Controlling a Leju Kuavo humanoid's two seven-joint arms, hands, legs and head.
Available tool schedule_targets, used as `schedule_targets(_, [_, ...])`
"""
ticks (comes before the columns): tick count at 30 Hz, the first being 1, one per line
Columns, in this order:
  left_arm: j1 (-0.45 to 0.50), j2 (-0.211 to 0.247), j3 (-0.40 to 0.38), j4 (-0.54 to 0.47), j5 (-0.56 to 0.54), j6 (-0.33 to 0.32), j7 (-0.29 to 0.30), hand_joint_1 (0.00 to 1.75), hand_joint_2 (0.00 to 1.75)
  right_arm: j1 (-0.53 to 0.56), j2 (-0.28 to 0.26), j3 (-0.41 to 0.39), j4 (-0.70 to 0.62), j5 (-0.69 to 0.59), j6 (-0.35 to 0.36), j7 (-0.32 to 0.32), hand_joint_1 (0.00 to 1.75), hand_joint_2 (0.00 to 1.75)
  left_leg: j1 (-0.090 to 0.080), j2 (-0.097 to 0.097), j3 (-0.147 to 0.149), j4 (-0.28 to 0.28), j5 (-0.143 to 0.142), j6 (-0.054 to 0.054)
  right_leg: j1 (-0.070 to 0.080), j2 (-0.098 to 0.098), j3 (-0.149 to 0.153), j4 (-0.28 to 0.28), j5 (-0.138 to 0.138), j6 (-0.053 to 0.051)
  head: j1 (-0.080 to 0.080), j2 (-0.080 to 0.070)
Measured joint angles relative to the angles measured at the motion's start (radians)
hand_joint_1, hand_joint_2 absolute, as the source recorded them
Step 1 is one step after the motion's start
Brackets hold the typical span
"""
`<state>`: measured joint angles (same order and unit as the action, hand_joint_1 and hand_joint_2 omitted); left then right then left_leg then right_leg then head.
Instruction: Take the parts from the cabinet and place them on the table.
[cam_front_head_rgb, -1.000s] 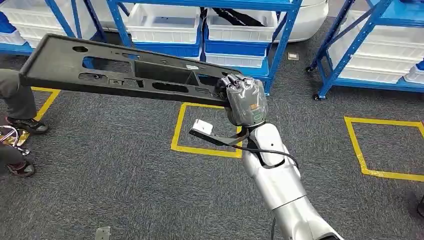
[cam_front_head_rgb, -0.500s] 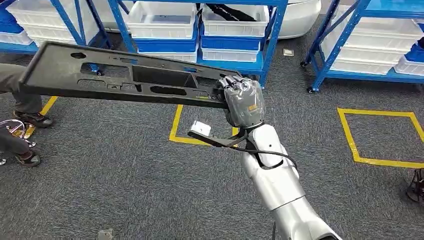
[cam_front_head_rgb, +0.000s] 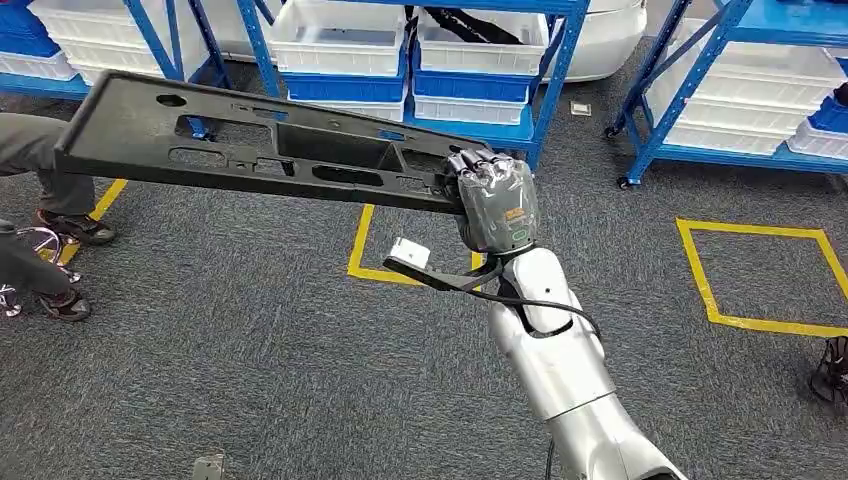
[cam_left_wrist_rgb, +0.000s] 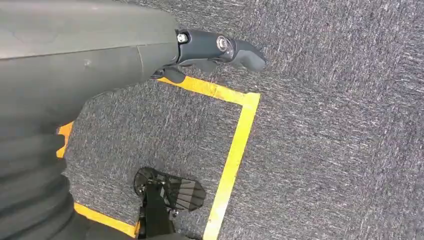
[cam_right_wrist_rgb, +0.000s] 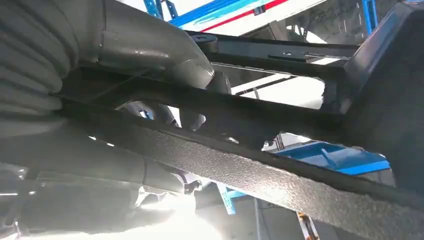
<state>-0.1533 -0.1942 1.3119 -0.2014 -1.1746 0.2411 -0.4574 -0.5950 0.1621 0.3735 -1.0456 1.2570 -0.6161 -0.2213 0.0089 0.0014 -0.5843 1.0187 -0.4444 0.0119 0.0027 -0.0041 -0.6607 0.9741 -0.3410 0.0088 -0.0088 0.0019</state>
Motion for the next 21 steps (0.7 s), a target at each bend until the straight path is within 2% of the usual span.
schedule_targets(9, [0.0,0.0,0.0,0.0,-0.001,-0.001,0.003,0.0,1.75,0.001,0.0,-0.001,0.0,-0.06,0.029,-0.033,1.71,1.75,-0.001,0.0,-0.001,0.0,0.001,0.002,-0.002,0.0,0.001,-0.002,0.002,0.003,0.0,0.0])
schedule_targets(17, [0.0,0.002,0.009,0.0,0.02,0.001,0.003,0.0,1.75,0.001,0.023,0.007,0.012,-0.024,0.029,-0.041,1.71,1.75,0.0,0.0,-0.002,0.0,0.005,0.001,-0.002,0.0,0.001,-0.003,0.003,-0.001,0.0,0.0])
schedule_targets(18, [0.0,0.006,0.011,0.0,0.021,0.001,0.003,0.0,1.75,0.002,0.031,0.009,0.014,-0.017,0.028,-0.038,1.71,1.75,-0.006,0.0,-0.007,0.004,0.003,0.011,-0.015,-0.001,0.008,-0.01,0.015,0.012,-0.002,0.0])
schedule_targets(19, [0.001,0.007,0.013,0.0,0.023,0.002,0.004,0.0,1.75,0.001,0.039,0.011,0.014,-0.011,0.027,-0.033,1.71,1.75,-0.004,0.0,-0.008,0.003,0.008,0.016,-0.02,-0.001,0.007,-0.013,0.019,0.017,-0.002,0.0])
schedule_targets(20, [0.001,0.007,0.016,0.0,0.024,0.003,0.006,0.0,1.75,-0.001,0.046,0.015,0.014,-0.004,0.027,-0.031,1.71,1.75,0.004,0.0,-0.005,-0.007,0.018,0.019,-0.01,-0.001,0.004,-0.012,0.021,0.02,-0.001,0.0])
schedule_targets(21, [0.001,0.007,0.017,0.0,0.028,0.005,0.006,0.0,1.75,-0.002,0.052,0.019,0.015,0.0,0.027,-0.027,1.71,1.75,0.012,0.005,-0.003,-0.015,0.029,0.022,-0.014,-0.001,-0.013,0.004,0.008,0.018,-0.002,0.0])
